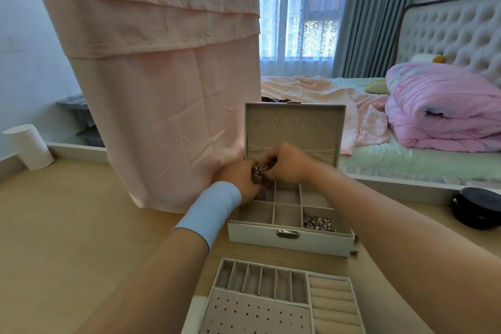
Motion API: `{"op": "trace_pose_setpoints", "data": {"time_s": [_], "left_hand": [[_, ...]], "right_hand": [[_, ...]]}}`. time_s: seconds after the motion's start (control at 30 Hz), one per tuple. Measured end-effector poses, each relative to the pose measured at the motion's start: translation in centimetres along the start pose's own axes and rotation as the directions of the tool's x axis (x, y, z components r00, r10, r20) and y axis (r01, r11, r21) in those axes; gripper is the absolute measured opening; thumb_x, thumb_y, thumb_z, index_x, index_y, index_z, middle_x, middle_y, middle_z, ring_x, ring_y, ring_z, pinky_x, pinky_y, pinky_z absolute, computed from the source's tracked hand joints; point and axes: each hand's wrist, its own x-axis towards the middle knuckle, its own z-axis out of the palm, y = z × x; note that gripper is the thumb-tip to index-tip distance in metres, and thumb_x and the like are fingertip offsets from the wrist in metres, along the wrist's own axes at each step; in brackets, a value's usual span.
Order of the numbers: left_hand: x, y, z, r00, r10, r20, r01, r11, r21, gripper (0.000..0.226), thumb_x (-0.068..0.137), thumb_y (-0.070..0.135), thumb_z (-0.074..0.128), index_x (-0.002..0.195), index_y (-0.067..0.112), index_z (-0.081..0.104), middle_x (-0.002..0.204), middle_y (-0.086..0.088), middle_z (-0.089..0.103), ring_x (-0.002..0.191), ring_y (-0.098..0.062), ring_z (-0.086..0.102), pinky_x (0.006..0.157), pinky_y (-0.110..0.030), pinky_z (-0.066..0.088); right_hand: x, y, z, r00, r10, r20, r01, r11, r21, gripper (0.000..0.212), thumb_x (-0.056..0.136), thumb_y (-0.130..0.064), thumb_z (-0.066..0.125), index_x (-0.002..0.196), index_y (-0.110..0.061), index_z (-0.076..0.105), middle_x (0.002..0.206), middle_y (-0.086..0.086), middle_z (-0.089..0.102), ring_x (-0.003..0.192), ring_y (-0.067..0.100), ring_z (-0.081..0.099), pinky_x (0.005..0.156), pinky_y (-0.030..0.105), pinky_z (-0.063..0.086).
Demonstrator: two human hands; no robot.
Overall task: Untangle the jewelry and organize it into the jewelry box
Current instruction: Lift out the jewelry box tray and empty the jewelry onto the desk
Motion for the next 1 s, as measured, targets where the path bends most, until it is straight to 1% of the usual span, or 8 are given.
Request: {"op": "trace_pose_setpoints", "data": {"time_s": [0.1,0.17,0.4,0.53,0.63,0.73,0.9,1.0], "left_hand": [[0.0,1.5,-1.2,0.999,0.009,-0.046,-0.017,0.985,-0.172,0.029,0.082,0.026,0.066,0.110,0.030,0.069,0.097,-0.001,0.072,0.089,-0.021,0.065,0.083,-0.032,0.053],[-0.2,2.6,-2.5,0.990,0.010,-0.143,-0.048,0.962,-0.269,0.023,0.079,0.023,0.072,0.102,0.027,0.074,0.088,0.004,0.072,0.085,-0.014,0.064,0.078,-0.024,0.047],[-2.2,8.3,-5.5,0.970,0.132,-0.203,-0.191,0.934,-0.302,0.012,0.075,0.025,0.080,0.085,0.026,0.076,0.071,0.013,0.067,0.067,-0.002,0.058,0.058,-0.010,0.039],[-4.6,12.5,-4.3,0.971,0.201,-0.130,-0.230,0.937,-0.264,0.011,0.074,0.033,0.081,0.081,0.029,0.073,0.076,0.010,0.067,0.073,-0.009,0.060,0.065,-0.021,0.046],[-6.8,15.5,-1.5,0.969,0.245,-0.021,-0.242,0.933,-0.268,0.015,0.076,0.035,0.080,0.084,0.024,0.074,0.072,0.010,0.064,0.064,-0.008,0.054,0.058,-0.019,0.043],[-8.5,17.6,2.4,0.962,0.258,0.092,-0.229,0.941,-0.249,0.014,0.078,0.031,0.078,0.086,0.020,0.074,0.079,0.003,0.066,0.067,-0.013,0.056,0.065,-0.026,0.054],[-10.8,20.1,8.3,0.933,0.269,0.237,-0.250,0.962,-0.109,0.013,0.082,0.027,0.073,0.078,0.018,0.065,0.080,0.001,0.060,0.071,-0.017,0.051,0.069,-0.028,0.048],[-12.0,20.5,10.2,0.924,0.264,0.278,-0.252,0.965,-0.079,0.009,0.083,0.022,0.070,0.080,0.024,0.062,0.091,-0.001,0.063,0.082,-0.021,0.058,0.076,-0.027,0.047]], "right_hand": [[-1.0,-0.6,-2.3,0.997,-0.005,-0.075,0.010,0.998,0.061,0.017,0.077,-0.010,0.079,0.086,-0.024,0.080,0.084,-0.002,0.076,0.072,0.008,0.062,0.069,0.027,0.054],[-2.3,-1.0,-4.1,0.990,-0.023,-0.136,0.036,0.995,0.096,0.015,0.074,-0.013,0.082,0.079,-0.027,0.079,0.077,-0.007,0.074,0.070,0.006,0.063,0.065,0.025,0.053],[-9.1,-1.9,-10.2,0.968,-0.084,-0.236,0.102,0.993,0.065,0.015,0.074,-0.012,0.082,0.086,-0.022,0.083,0.073,-0.005,0.075,0.066,0.003,0.062,0.065,0.023,0.053],[-14.6,-0.5,-12.3,0.984,-0.009,-0.177,0.012,1.000,0.015,0.013,0.074,-0.013,0.082,0.084,-0.022,0.082,0.071,-0.003,0.075,0.065,0.005,0.064,0.072,0.033,0.058],[-19.2,1.4,-12.3,0.987,0.079,-0.141,-0.087,0.995,-0.050,0.012,0.074,-0.019,0.085,0.080,-0.028,0.080,0.070,-0.008,0.074,0.060,-0.002,0.061,0.067,0.025,0.056],[-23.2,3.2,-11.0,0.977,0.190,-0.096,-0.200,0.975,-0.100,0.011,0.078,-0.018,0.082,0.084,-0.027,0.080,0.075,-0.011,0.074,0.064,-0.001,0.064,0.065,0.019,0.054],[-28.1,6.7,-7.7,0.936,0.350,-0.030,-0.350,0.925,-0.148,0.016,0.081,-0.012,0.077,0.084,-0.028,0.079,0.087,-0.007,0.073,0.079,0.012,0.070,0.073,0.034,0.063],[-29.0,8.1,-5.9,0.923,0.384,-0.008,-0.374,0.896,-0.241,0.017,0.081,-0.010,0.074,0.092,-0.022,0.080,0.088,-0.012,0.067,0.080,0.009,0.066,0.072,0.030,0.061]]}}
